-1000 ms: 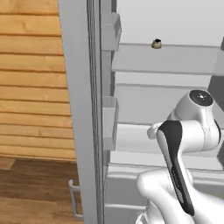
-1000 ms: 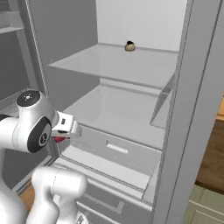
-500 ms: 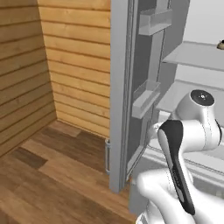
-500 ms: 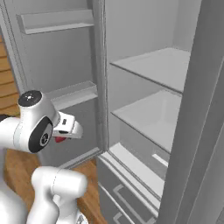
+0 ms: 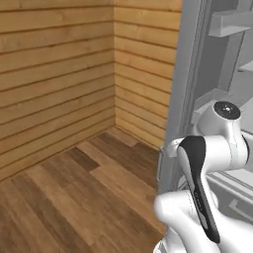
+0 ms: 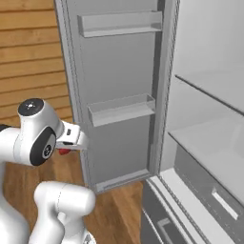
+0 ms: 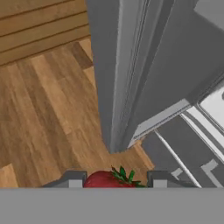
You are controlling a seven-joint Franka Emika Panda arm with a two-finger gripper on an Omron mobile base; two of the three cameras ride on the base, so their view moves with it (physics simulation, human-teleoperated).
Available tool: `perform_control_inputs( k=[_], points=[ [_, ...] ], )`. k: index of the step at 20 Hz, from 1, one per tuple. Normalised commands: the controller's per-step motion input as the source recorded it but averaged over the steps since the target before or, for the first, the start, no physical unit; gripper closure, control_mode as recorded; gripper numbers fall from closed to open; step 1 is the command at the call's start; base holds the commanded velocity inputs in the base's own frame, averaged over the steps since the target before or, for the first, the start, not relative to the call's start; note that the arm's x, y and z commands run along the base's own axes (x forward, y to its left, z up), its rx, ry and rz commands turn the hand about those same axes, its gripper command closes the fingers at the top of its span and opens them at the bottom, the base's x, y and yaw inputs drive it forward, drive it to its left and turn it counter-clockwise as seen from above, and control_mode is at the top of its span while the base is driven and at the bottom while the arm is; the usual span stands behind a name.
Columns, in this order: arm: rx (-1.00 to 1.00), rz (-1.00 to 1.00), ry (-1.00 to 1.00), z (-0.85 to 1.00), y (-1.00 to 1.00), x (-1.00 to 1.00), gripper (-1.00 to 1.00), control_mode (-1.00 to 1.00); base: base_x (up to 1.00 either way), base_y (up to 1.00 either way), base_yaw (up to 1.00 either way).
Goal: Take the strawberry from the fridge and place it on top of the pancake, located on the dining counter.
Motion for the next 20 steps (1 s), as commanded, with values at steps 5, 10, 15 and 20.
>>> perform_control_inputs(
  k=[5,10,15,20],
  points=[
    [0.00,0.00,0.00,0.00,0.00,0.00,1.00,1.00,-0.75,0.92,0.57],
    [0.00,0.00,0.00,0.00,0.00,0.00,1.00,1.00,-0.54,1.00,0.57],
    [0.00,0.00,0.00,0.00,0.00,0.00,1.00,1.00,0.07,0.62,0.25],
    [0.00,0.00,0.00,0.00,0.00,0.00,1.00,1.00,0.73,0.57,0.12]
  ],
)
